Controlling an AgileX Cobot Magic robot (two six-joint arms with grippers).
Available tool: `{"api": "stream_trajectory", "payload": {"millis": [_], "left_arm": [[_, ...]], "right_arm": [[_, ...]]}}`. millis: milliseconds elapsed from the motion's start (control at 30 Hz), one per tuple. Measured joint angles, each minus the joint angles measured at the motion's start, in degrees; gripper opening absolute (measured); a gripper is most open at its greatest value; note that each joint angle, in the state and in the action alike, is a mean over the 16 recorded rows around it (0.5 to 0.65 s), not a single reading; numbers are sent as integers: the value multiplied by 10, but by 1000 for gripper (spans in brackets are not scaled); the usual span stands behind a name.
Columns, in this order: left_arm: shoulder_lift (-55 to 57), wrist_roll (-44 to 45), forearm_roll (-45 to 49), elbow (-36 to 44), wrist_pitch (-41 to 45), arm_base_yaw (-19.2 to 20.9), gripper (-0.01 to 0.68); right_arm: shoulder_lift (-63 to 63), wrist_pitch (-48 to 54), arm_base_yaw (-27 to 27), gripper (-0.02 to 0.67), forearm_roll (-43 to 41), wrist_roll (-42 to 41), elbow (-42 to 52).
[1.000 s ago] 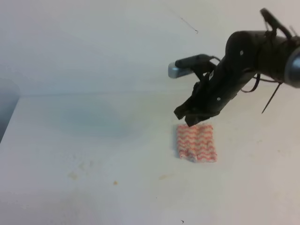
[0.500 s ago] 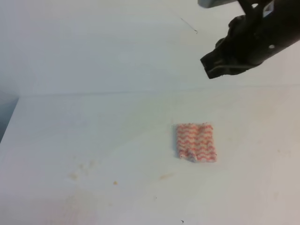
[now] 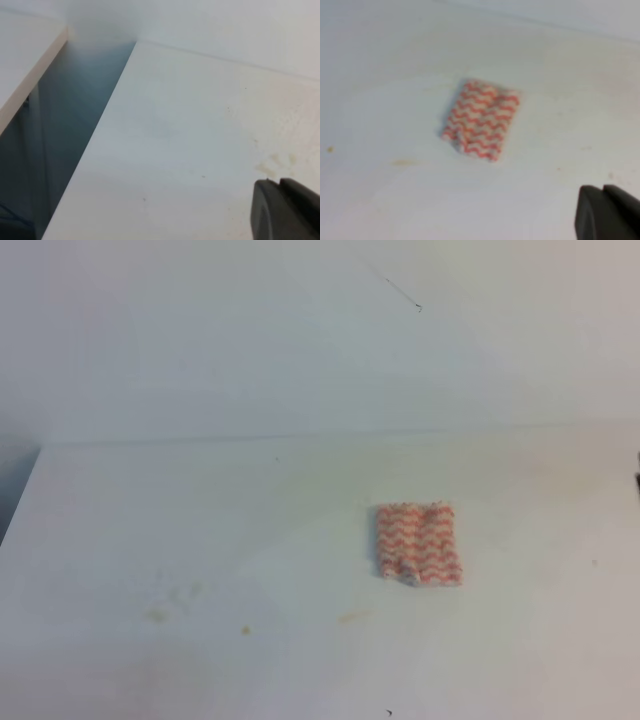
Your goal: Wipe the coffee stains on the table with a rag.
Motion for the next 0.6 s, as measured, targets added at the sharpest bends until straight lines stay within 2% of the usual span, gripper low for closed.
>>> {"api": "stream_trajectory", "payload": {"millis": [300, 600], "left_arm": [[0, 0, 0, 0, 0, 0, -1], [0, 0, 0, 0, 0, 0, -1]], "right_arm": [[-220, -96, 0, -2, -193, 148, 206], [-328, -120, 0, -3, -301, 208, 280]]}}
